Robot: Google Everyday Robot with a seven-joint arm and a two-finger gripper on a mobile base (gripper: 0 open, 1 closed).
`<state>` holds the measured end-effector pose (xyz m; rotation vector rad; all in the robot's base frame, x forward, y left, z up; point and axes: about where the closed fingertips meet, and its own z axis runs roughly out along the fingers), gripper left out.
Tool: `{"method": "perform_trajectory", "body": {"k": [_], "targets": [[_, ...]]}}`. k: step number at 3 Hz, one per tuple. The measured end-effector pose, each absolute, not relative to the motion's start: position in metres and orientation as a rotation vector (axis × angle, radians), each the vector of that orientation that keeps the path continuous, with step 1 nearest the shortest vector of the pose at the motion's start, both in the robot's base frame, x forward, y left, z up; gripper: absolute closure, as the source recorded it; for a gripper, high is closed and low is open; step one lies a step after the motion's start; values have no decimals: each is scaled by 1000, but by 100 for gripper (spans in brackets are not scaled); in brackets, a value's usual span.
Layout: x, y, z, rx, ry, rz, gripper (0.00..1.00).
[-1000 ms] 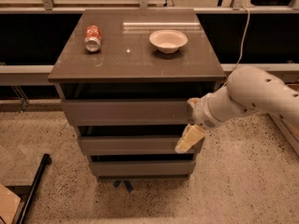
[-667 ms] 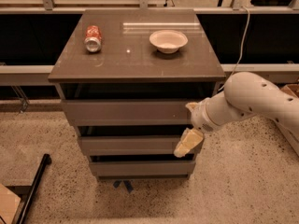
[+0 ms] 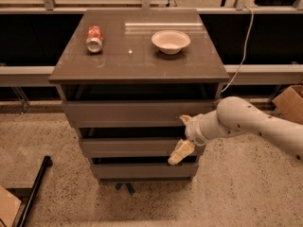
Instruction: Open middle drawer
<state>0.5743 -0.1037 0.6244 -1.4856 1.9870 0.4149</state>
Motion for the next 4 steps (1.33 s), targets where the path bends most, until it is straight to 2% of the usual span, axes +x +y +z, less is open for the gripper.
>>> {"method": "perform_trajectory", "body": {"k": [4], "targets": [[598,-104,503,-1293,2089,625,0]]}}
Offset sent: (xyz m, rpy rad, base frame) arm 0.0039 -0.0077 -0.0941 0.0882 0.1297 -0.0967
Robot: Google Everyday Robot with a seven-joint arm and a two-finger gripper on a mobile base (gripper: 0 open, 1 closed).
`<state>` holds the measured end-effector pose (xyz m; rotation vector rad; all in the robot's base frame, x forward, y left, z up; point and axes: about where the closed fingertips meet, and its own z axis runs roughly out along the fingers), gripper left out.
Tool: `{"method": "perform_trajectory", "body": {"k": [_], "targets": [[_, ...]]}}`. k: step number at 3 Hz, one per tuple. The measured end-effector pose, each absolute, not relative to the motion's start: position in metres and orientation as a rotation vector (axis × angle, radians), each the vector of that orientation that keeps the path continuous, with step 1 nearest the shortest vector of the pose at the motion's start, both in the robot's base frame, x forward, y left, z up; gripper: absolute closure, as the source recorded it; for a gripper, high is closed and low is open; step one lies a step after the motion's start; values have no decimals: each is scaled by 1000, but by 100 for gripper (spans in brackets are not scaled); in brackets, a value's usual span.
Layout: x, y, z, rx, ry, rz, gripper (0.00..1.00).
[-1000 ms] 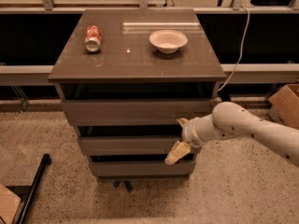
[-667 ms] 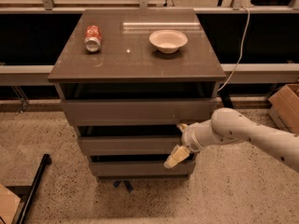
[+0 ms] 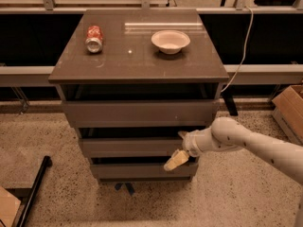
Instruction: Open middle drawer
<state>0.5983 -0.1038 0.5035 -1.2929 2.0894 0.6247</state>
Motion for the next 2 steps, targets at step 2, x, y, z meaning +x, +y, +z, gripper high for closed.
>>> {"method": "perform_trajectory", "body": {"k": [2], "targets": [[638,-115,455,-1216,2118,673,0]]}}
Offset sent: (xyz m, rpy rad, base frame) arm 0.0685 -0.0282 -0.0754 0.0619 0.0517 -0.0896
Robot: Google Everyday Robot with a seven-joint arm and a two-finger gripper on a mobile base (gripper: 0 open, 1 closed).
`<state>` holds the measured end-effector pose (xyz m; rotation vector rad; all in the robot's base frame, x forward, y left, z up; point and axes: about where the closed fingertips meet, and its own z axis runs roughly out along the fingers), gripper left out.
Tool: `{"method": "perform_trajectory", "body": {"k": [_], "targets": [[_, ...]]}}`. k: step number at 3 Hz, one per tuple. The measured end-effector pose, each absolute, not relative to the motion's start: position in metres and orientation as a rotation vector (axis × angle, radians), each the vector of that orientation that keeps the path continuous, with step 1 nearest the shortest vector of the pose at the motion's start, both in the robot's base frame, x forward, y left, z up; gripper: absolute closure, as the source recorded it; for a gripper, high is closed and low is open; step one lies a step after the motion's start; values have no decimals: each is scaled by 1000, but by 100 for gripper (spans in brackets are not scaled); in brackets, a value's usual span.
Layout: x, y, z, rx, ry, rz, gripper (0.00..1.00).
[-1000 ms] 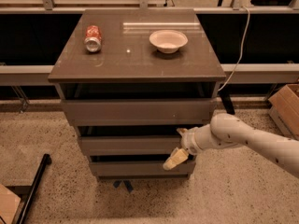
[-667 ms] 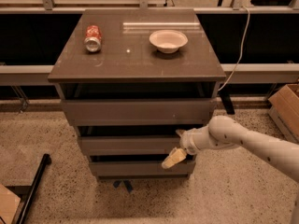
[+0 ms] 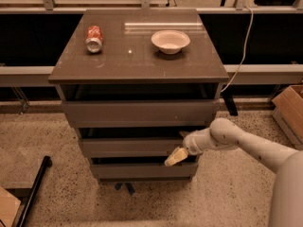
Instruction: Open middle drawer
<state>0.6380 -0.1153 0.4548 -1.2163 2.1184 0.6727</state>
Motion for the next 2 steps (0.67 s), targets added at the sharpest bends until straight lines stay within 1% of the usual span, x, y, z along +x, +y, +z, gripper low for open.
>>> {"method": "perform_trajectory", "body": {"k": [1,2], "targets": [[652,-122,438,-1197,2130,689,0],[649,-121,435,-1199,2133,718,19]]}}
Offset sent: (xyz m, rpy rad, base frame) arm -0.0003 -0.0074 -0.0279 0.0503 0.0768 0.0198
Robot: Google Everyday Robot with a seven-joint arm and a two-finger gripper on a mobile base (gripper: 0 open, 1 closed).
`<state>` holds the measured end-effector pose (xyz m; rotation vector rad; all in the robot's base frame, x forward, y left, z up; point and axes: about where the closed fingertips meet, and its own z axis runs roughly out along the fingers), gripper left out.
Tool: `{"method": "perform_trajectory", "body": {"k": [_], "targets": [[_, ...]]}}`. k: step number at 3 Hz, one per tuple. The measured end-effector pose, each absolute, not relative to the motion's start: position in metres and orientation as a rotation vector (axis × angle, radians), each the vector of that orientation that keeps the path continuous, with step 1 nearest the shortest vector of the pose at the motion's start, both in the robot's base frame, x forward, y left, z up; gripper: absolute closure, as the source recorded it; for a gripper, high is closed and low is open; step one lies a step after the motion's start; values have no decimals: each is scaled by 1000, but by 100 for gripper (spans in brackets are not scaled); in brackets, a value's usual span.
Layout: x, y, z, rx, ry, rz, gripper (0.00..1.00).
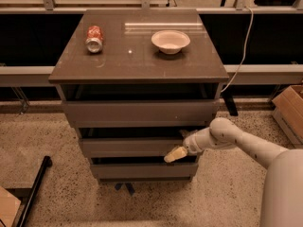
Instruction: Open middle drawer
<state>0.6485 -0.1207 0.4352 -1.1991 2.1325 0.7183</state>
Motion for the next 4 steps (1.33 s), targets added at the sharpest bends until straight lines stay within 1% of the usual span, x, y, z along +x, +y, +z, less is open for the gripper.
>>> {"method": "perform_trajectory", "body": {"k": [2,3,4], "targets": [[648,-121,442,-1199,2132,718,66],[648,-121,446,-1199,2132,718,87],[648,-121,445,-1199,2132,718,85]]}}
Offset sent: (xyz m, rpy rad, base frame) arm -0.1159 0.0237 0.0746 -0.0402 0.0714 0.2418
